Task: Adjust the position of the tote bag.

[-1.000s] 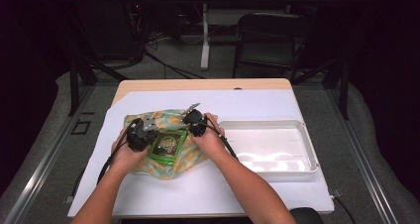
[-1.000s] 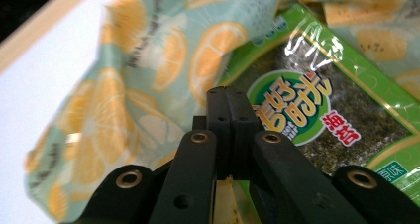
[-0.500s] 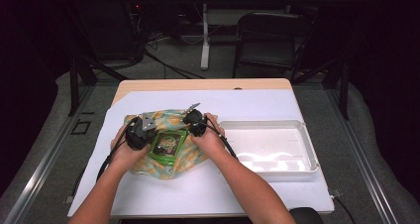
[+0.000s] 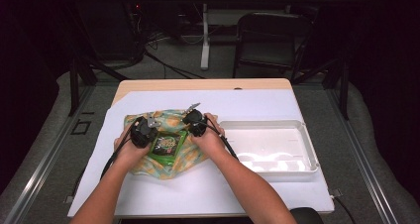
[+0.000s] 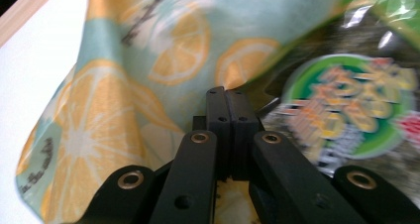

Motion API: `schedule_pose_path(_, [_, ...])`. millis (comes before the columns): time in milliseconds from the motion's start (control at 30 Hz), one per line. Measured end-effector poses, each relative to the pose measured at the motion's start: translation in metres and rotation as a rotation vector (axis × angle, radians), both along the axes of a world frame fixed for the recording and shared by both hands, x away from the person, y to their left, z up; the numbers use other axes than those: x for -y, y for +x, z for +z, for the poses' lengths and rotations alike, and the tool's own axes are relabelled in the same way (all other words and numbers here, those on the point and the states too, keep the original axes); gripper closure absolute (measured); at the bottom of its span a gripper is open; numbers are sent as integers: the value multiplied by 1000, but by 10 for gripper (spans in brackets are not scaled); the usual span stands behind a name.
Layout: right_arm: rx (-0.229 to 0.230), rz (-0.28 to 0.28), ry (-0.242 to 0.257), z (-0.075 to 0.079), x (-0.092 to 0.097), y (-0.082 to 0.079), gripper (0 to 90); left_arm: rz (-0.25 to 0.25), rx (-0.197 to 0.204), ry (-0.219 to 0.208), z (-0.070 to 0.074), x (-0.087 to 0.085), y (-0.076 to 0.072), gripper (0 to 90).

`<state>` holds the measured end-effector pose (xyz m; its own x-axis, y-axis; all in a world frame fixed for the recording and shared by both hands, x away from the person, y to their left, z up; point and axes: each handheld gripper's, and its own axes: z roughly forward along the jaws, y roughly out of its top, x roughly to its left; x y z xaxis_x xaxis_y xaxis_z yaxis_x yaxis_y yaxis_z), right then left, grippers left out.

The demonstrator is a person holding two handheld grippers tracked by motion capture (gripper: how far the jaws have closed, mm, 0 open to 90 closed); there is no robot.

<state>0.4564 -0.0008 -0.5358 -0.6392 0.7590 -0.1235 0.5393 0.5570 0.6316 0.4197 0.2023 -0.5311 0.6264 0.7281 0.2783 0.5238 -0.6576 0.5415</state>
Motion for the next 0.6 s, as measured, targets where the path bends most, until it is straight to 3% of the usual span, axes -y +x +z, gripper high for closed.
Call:
schedule_pose_path(100, [-2, 6, -13, 0, -1, -1, 884, 25, -15, 22, -4, -2, 8, 900])
schedule_pose_path(400, [6, 1, 5, -1, -2, 0, 879, 84, 16, -38, -4, -5, 27, 900])
schedule_pose_path(600, [13, -2, -3, -3, -3, 1, 891, 109, 18, -37, -11, -6, 36, 900])
